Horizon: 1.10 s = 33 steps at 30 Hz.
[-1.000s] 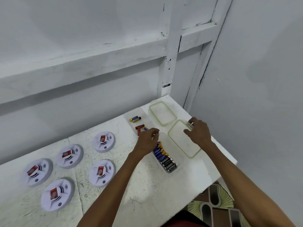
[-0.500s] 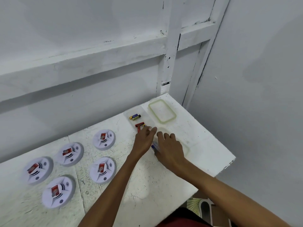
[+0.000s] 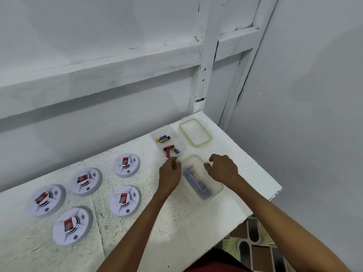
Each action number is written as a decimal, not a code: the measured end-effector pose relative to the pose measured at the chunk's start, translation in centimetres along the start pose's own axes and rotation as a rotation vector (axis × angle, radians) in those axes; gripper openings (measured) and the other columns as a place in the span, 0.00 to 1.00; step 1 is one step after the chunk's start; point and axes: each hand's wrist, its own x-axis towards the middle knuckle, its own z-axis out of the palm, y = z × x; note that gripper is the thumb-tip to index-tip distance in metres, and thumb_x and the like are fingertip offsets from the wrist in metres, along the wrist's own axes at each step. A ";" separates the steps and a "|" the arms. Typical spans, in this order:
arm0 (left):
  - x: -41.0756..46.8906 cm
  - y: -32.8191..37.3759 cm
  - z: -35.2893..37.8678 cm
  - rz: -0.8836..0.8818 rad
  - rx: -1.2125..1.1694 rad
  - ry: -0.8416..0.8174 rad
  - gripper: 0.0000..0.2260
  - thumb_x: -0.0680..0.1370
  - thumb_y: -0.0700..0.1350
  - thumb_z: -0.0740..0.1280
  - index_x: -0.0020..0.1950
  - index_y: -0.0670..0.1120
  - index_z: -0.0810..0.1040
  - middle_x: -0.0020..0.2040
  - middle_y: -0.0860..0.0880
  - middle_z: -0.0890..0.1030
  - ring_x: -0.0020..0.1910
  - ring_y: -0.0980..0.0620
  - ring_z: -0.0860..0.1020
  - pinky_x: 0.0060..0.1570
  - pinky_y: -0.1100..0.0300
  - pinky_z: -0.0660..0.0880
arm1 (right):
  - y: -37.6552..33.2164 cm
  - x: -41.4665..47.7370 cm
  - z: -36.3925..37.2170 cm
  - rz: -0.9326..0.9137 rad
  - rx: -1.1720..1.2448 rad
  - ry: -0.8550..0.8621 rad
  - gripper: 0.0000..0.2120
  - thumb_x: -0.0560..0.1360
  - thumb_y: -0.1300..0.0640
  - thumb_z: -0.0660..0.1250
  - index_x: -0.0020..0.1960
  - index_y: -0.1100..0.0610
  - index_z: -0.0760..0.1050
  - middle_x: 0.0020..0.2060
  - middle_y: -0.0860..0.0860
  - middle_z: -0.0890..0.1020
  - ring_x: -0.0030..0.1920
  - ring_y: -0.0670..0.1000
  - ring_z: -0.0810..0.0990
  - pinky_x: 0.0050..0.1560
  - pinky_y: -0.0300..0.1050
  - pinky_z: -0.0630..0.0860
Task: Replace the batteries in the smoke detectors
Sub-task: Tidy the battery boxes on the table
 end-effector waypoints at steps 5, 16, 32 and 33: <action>-1.3 -0.7 0.2 -0.099 -0.119 0.101 0.15 0.81 0.53 0.69 0.62 0.46 0.76 0.51 0.54 0.81 0.50 0.51 0.81 0.52 0.56 0.78 | 0.3 0.0 0.4 0.017 0.039 -0.001 0.17 0.81 0.46 0.60 0.61 0.57 0.75 0.55 0.56 0.80 0.55 0.57 0.78 0.45 0.45 0.71; -1.4 -0.7 0.8 0.008 -0.066 0.145 0.10 0.84 0.50 0.64 0.54 0.43 0.72 0.42 0.50 0.80 0.40 0.50 0.79 0.37 0.61 0.72 | 0.4 1.5 0.8 0.007 0.303 -0.021 0.16 0.80 0.49 0.64 0.62 0.58 0.76 0.55 0.54 0.82 0.58 0.55 0.78 0.56 0.48 0.75; -2.5 0.3 2.2 -0.080 0.056 0.183 0.17 0.85 0.58 0.56 0.53 0.43 0.64 0.42 0.46 0.79 0.40 0.44 0.79 0.37 0.53 0.70 | 0.8 0.7 2.9 -0.036 0.389 0.032 0.15 0.82 0.47 0.58 0.49 0.56 0.76 0.38 0.47 0.79 0.44 0.55 0.77 0.46 0.46 0.69; -2.5 0.4 1.8 -0.077 0.081 0.206 0.17 0.84 0.58 0.59 0.52 0.43 0.65 0.41 0.47 0.79 0.39 0.45 0.78 0.36 0.54 0.69 | 0.9 0.7 2.7 -0.037 0.411 0.035 0.16 0.82 0.46 0.60 0.52 0.57 0.78 0.42 0.48 0.82 0.46 0.54 0.78 0.49 0.47 0.72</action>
